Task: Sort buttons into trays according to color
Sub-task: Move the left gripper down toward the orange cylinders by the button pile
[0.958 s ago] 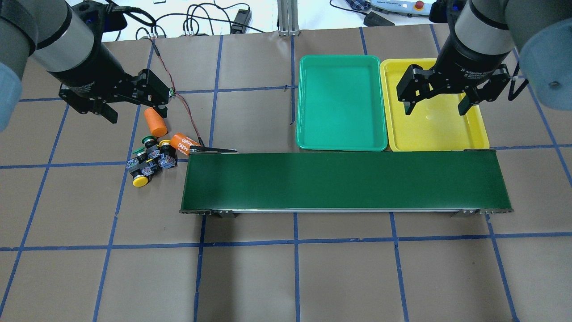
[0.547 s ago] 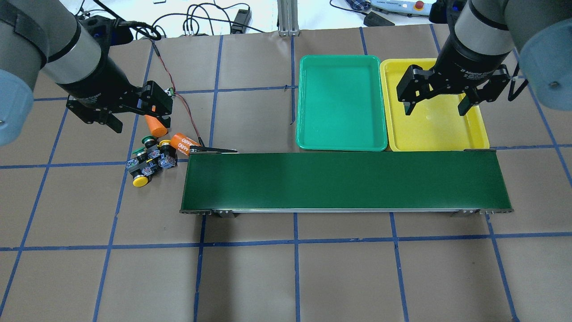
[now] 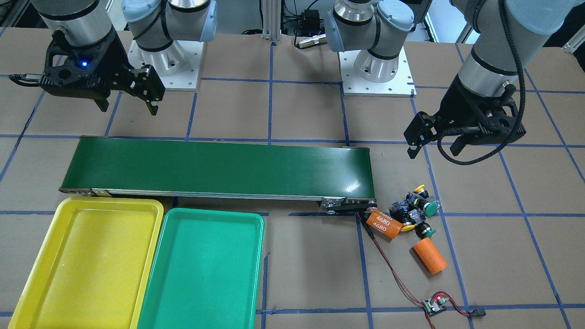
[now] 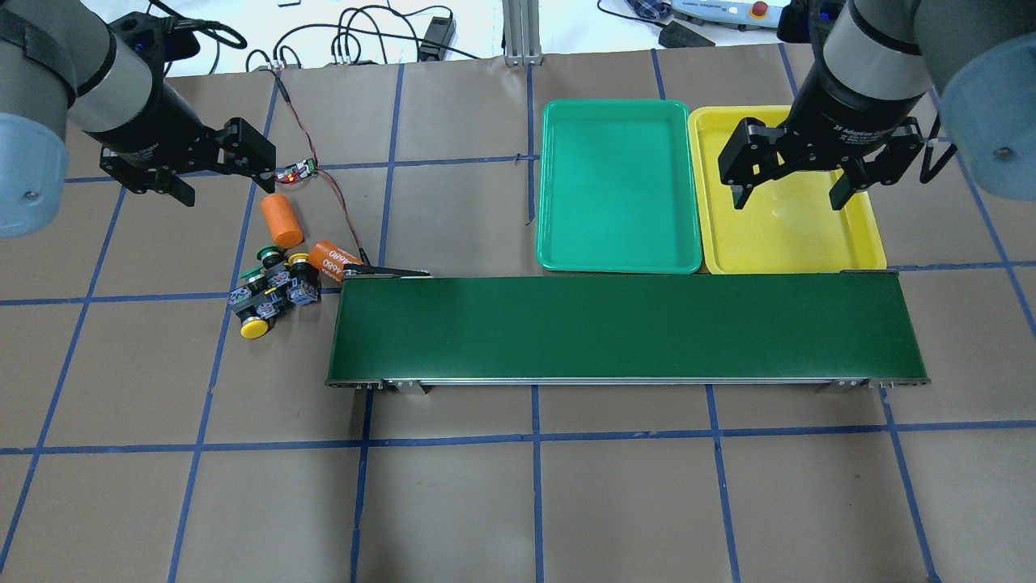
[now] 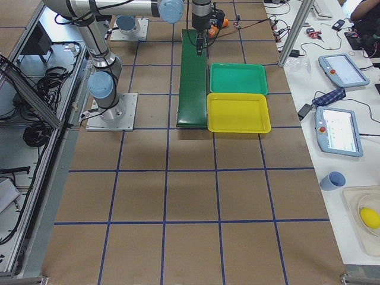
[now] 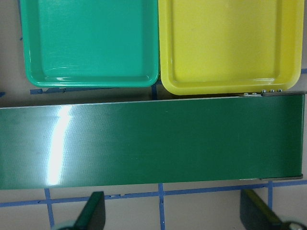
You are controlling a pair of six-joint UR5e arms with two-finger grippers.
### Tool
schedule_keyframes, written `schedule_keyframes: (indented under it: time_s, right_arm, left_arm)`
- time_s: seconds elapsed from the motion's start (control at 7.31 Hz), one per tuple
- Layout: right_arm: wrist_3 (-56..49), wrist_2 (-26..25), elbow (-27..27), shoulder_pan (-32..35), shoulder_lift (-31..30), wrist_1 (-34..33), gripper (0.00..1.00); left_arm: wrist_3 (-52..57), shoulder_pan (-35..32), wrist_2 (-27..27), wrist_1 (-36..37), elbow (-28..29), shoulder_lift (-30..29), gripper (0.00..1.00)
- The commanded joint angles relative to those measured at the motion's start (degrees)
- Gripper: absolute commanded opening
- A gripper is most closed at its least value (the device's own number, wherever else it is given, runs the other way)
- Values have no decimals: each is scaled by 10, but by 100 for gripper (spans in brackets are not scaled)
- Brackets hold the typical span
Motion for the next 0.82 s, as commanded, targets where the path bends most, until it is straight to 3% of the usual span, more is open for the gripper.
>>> schedule_keyframes:
  time_s: [0.0,0.27,0.55,0.68]
  right_arm:
    - [0,0,0,0,0,0,100]
    - [0,1,0,0,0,1,100]
    - [-1,-1,0,0,0,1,100]
    - [0,0,0,0,0,0,100]
  left_arm:
    - [-95,2,0,10,-6,-39,100]
    - [-236,5,1,23,-6,-70,100]
    - [-279,4,-4,46,-14,-104,100]
    - [-353,4,-2,110,-27,-136,97]
